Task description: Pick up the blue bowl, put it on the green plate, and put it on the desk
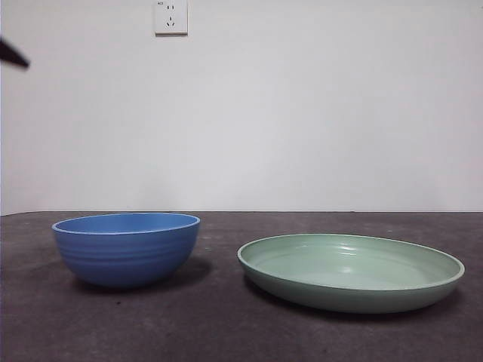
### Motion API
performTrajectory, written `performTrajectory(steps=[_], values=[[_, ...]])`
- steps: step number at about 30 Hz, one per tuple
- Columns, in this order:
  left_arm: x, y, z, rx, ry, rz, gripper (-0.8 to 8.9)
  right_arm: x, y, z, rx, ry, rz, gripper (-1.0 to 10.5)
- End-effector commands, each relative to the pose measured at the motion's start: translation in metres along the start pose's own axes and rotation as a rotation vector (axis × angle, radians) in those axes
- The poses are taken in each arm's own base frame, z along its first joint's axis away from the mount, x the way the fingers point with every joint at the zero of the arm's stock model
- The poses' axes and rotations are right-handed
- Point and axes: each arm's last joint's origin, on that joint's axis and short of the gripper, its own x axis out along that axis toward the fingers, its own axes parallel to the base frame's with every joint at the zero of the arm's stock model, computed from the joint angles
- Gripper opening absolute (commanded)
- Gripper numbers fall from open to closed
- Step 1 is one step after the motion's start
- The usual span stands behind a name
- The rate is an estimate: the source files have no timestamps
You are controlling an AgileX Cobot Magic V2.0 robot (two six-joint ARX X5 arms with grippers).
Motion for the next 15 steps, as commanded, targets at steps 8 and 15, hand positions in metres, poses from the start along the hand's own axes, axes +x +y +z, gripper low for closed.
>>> performTrajectory(steps=[8, 15], values=[[0.053, 0.041, 0.008, -0.110, 0.206, 0.192, 6.46, -0.002, 0.002, 0.005, -0.026, -0.016, 0.002, 6.0], [0.100, 0.066, 0.006, -0.135, 0.321, 0.266, 6.46, -0.002, 0.002, 0.005, -0.026, -0.015, 0.002, 6.0]])
